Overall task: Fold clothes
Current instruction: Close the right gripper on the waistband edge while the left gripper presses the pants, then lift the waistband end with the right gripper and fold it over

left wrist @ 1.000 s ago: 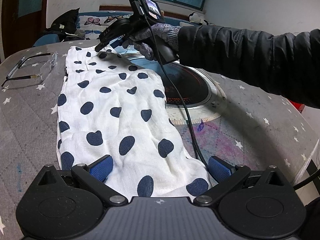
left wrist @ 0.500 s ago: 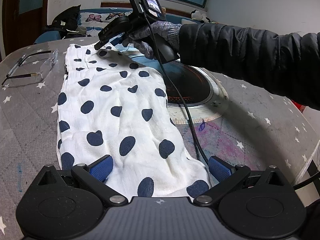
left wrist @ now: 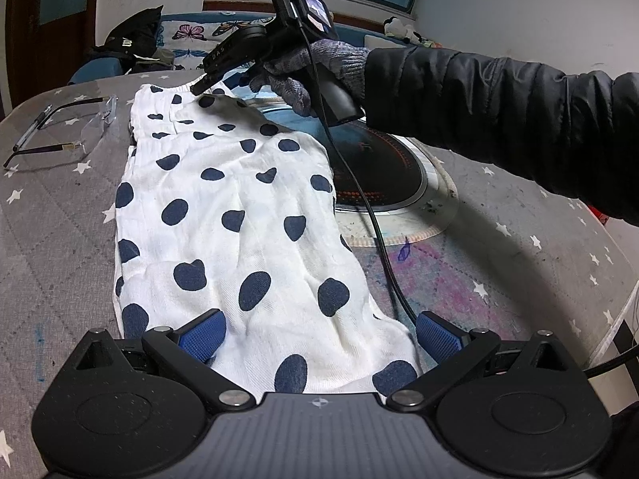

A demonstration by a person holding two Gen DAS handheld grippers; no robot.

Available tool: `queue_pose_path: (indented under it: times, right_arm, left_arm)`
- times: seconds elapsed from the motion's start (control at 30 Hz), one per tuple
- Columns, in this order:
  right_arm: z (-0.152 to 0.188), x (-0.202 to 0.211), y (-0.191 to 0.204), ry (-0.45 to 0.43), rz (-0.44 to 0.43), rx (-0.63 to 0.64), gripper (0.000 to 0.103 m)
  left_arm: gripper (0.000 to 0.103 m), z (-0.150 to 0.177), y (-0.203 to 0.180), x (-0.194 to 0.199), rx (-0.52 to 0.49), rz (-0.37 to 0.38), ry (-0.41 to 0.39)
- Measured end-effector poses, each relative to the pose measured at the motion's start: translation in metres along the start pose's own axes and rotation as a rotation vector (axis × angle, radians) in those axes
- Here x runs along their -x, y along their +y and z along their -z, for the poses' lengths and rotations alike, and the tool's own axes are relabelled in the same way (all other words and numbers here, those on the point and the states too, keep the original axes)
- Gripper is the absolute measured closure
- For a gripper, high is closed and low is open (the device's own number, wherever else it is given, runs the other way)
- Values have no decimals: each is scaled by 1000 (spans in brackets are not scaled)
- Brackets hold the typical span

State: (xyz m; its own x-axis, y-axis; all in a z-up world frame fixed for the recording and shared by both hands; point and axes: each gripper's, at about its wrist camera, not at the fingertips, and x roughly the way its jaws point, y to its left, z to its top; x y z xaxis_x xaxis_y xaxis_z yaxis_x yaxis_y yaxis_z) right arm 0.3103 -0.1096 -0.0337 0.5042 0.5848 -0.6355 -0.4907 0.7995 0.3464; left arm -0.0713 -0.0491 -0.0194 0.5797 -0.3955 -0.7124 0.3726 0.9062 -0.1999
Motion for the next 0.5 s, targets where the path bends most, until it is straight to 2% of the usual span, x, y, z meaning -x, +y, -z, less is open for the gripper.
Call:
queue_pose_path:
  times: [0.07, 0.23, 0.33, 0.43, 0.47, 0.5]
  right_arm:
    - [1, 0, 1, -2, -12, 11, 64]
    - [3, 2, 5, 0, 1, 48, 63]
    - [4, 2, 7, 7, -9, 70, 48]
    - [4, -2, 16, 7, 20, 120, 44]
    - [4, -4, 19, 6, 30, 140, 37]
    - [5, -6, 23, 5, 40, 161, 35]
  left_arm:
    - [0, -1, 1, 1, 8, 8, 2]
    - [0, -4, 4, 10, 23, 22, -4]
    - [0, -6, 5, 16, 22, 15, -16]
    - [0, -7, 5, 21, 17, 7, -25]
    - [0, -8, 5, 23, 13, 4, -30]
    - [0, -8, 6, 25, 9, 4, -36]
